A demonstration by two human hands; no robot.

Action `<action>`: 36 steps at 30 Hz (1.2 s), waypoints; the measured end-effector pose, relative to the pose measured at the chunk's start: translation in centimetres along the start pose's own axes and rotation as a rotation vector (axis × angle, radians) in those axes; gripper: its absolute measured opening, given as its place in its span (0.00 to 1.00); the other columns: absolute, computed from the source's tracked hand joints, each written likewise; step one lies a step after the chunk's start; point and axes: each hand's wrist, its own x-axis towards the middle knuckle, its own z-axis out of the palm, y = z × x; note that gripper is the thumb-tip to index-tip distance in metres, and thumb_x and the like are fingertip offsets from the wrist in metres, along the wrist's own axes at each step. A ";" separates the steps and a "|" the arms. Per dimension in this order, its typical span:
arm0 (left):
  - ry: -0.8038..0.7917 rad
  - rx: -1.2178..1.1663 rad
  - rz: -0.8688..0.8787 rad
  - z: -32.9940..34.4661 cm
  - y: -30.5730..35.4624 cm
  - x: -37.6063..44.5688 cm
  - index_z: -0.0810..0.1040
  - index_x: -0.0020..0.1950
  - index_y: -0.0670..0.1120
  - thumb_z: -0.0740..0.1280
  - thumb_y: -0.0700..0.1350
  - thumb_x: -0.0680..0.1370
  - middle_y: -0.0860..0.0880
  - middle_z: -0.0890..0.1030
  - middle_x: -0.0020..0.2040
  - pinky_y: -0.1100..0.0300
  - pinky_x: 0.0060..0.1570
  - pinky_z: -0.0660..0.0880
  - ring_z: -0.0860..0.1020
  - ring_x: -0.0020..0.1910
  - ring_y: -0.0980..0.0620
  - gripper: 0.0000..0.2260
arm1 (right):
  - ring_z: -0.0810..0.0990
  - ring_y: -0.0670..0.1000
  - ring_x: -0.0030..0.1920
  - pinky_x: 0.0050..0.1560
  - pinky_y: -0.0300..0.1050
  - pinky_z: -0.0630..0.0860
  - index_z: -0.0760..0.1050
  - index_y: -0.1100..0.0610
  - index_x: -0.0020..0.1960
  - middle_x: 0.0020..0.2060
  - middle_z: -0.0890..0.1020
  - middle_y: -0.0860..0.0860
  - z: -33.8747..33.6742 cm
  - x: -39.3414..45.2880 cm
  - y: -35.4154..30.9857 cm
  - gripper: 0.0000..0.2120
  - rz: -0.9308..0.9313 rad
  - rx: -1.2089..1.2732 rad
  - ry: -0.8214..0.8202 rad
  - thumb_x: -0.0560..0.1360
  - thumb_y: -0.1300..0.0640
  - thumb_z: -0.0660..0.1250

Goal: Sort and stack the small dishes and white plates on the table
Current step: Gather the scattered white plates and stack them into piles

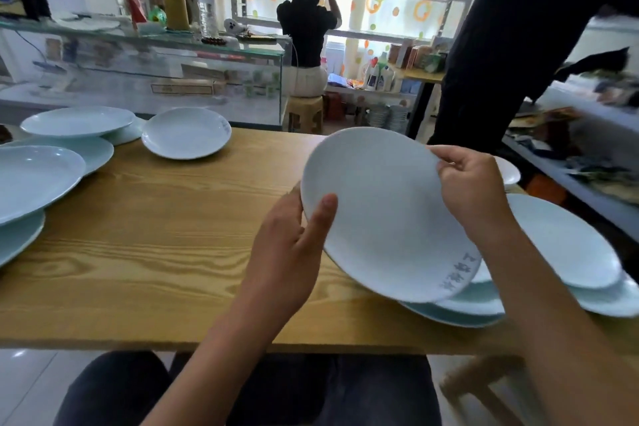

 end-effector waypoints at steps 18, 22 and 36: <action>-0.144 0.430 0.133 2.5 -4.0 2.0 0.63 0.76 0.51 0.61 0.50 0.81 0.55 0.69 0.72 0.61 0.66 0.65 0.67 0.70 0.57 0.23 | 0.76 0.59 0.59 0.53 0.46 0.73 0.75 0.56 0.66 0.61 0.78 0.57 -4.2 0.3 5.5 0.19 0.314 -0.377 -0.181 0.76 0.64 0.60; -0.104 0.382 0.143 1.8 -4.7 1.7 0.66 0.74 0.51 0.64 0.46 0.80 0.55 0.72 0.70 0.57 0.62 0.71 0.71 0.66 0.56 0.22 | 0.75 0.58 0.59 0.56 0.48 0.72 0.74 0.57 0.66 0.60 0.78 0.58 -4.2 0.1 5.6 0.19 0.297 -0.469 -0.224 0.76 0.64 0.63; -0.064 0.755 0.204 -1.7 -8.4 6.0 0.63 0.75 0.44 0.62 0.42 0.79 0.44 0.70 0.71 0.49 0.64 0.70 0.68 0.70 0.46 0.25 | 0.68 0.57 0.62 0.62 0.50 0.68 0.69 0.59 0.65 0.61 0.72 0.56 7.0 -5.3 -6.4 0.20 -0.336 -0.623 -0.444 0.73 0.65 0.57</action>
